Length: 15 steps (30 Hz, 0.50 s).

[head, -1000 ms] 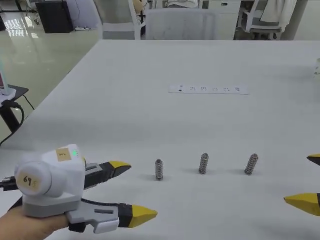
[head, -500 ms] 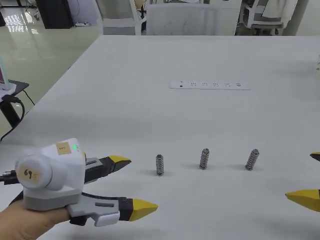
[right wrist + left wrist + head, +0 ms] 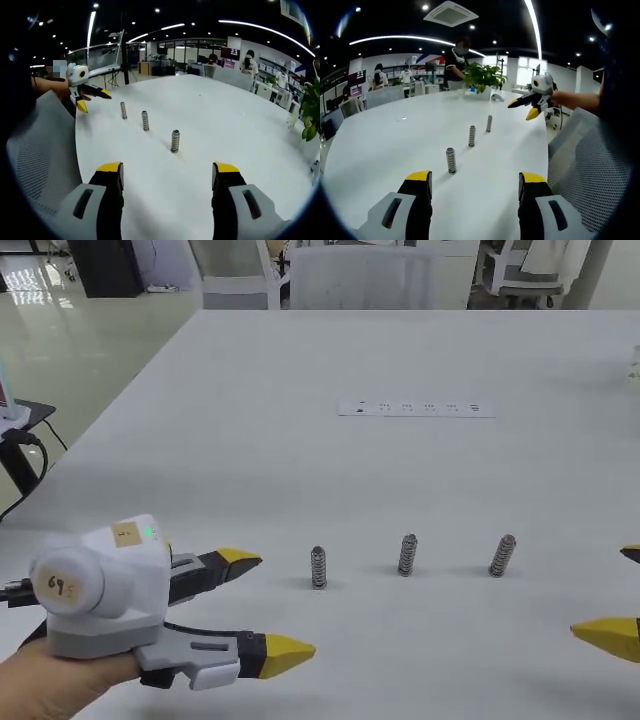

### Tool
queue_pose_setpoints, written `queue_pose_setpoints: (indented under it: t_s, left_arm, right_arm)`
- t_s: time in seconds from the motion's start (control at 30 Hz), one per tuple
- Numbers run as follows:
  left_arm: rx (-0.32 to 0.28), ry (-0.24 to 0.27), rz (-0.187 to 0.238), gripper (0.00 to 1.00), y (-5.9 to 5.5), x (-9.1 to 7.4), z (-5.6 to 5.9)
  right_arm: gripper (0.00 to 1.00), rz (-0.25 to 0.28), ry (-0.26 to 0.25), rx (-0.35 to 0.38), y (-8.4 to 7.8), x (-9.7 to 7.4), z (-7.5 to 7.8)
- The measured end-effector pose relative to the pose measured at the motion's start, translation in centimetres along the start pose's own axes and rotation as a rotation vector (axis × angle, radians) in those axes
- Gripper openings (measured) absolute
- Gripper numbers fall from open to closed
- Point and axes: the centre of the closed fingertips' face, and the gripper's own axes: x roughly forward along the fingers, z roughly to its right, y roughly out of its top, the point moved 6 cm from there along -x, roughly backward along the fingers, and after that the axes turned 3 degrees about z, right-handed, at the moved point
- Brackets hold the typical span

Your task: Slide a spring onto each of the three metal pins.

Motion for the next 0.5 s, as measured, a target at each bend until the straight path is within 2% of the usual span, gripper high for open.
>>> queue_pose_setpoints:
  t_s: [0.5]
  left_arm:
    - [-0.004, -0.003, 0.002, 0.66, -0.05, 0.08, 0.0]
  right_arm:
    - [0.72, -0.001, -0.011, 0.011, -0.19, -0.29, -0.03]
